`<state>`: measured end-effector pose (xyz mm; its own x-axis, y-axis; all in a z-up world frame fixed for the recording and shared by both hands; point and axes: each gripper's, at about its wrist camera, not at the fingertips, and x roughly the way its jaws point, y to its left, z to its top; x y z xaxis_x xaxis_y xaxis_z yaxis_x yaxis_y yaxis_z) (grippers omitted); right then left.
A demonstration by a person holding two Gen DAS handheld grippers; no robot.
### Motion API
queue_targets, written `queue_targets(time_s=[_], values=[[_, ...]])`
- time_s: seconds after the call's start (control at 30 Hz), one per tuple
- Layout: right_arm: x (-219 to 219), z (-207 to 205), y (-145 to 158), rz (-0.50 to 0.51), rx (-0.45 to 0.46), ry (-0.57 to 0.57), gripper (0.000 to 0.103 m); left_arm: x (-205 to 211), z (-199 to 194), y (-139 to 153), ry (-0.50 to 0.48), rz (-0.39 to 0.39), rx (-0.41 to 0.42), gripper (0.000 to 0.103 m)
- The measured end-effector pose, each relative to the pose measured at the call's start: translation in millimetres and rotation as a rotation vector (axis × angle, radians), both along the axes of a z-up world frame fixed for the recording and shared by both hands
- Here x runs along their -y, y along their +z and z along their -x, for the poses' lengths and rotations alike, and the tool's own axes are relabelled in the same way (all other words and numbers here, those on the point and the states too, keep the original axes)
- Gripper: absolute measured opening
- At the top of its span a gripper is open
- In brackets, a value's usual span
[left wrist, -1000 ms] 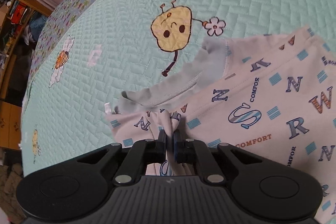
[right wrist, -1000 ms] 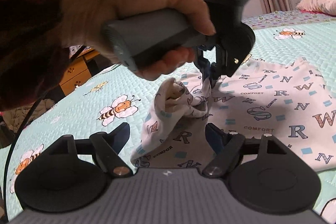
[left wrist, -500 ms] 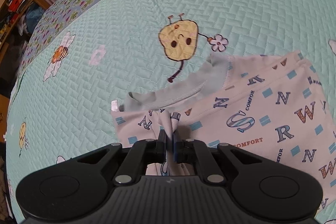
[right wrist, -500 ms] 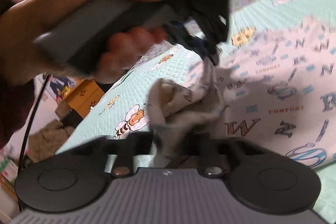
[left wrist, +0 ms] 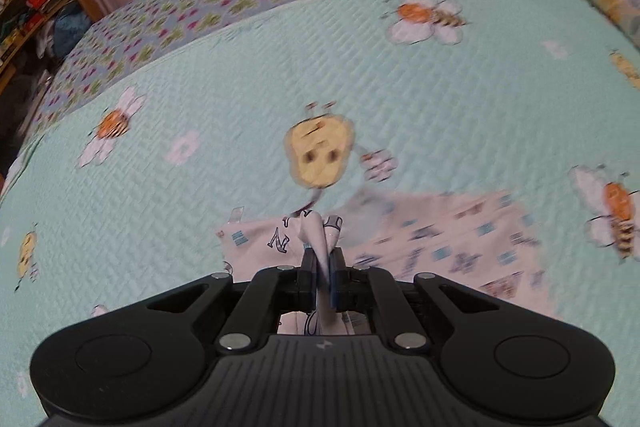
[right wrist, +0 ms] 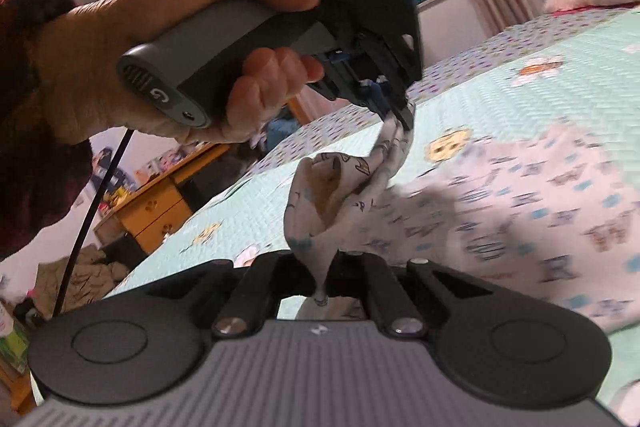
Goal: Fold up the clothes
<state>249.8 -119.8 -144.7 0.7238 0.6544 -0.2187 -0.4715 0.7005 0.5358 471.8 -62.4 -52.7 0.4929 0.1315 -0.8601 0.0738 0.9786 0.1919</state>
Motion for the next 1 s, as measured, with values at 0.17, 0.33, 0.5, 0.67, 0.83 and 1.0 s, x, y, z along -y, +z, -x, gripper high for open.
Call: queue_targets(time_s=[0.17,0.33,0.5,0.67,0.83,1.0], values=[[48,-4,2,-0.028,-0.043,-0.076,0.004,47,-7,-8,-0.058,0.013,0.001,0.006],[84,-13,-19,-0.050,-0.134,-0.137,0.004,90,-17,-34,-0.095,0.009,-0.033,0.006],[103,-17,-40,-0.095,-0.227,-0.159,0.004,108,-21,-56,-0.102,0.003,-0.053,0.006],[107,-15,-41,-0.117,-0.240,-0.169,0.004,112,-24,-59,-0.089,0.022,-0.056,0.006],[124,-16,-49,-0.170,-0.311,-0.182,0.005,112,-28,-65,-0.063,0.029,-0.056,0.013],[137,-9,-56,-0.239,-0.390,-0.207,0.008,106,-28,-58,-0.054,0.090,0.009,0.034]])
